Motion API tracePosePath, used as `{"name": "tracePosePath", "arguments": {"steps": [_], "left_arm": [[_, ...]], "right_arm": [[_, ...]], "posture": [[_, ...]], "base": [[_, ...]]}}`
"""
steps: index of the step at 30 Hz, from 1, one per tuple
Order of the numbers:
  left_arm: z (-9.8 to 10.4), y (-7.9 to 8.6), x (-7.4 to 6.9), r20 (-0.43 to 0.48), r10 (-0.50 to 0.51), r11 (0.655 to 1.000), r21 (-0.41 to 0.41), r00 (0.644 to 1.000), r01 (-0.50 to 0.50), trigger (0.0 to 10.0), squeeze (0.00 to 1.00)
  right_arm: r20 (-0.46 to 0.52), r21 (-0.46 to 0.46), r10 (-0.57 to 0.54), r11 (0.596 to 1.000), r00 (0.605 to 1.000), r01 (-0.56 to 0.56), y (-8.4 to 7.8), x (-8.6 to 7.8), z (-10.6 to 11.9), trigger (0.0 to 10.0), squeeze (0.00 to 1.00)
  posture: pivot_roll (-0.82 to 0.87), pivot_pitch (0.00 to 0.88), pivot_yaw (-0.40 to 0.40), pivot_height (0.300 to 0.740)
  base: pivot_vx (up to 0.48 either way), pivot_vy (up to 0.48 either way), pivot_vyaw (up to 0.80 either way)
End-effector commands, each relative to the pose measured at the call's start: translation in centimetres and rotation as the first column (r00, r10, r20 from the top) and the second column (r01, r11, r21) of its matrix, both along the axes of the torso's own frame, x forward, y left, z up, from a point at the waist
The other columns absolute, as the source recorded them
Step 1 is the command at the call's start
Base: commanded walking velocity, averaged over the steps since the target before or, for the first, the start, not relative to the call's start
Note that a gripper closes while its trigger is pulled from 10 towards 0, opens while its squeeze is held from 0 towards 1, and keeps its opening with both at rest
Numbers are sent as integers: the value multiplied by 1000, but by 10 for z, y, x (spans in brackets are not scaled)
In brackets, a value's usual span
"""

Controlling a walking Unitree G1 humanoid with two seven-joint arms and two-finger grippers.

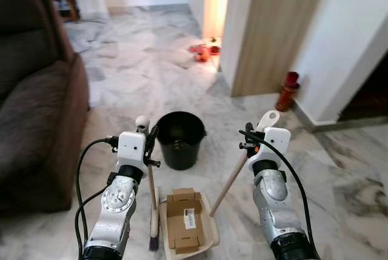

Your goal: Sweep floor

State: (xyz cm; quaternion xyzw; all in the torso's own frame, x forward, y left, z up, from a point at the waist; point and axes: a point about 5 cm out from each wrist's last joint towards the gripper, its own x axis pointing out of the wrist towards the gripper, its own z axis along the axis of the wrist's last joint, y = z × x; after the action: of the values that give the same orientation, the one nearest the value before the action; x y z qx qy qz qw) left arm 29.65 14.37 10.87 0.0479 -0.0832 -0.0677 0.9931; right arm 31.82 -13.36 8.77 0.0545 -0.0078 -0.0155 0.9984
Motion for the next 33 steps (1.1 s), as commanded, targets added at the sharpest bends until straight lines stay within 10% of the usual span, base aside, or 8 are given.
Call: {"name": "tracePosePath", "arguments": {"steps": [1, 33], "left_arm": [[10, 0, 2, 38, 6, 1000, 3, 999, -6, 10000, 0], [8, -1, 2, 33, 1, 1000, 13, 999, -1, 10000, 0]], "right_arm": [[43, 13, 6, 1000, 999, -7, 3, 3, 10, 10000, 0], [39, 22, 17, 1000, 999, -18, 4, 4, 10, 10000, 0]], "posture": [[104, 4, -7, 740], [104, 2, -5, 740]], "base": [[0, 0, 800], [168, 0, 85]]}}
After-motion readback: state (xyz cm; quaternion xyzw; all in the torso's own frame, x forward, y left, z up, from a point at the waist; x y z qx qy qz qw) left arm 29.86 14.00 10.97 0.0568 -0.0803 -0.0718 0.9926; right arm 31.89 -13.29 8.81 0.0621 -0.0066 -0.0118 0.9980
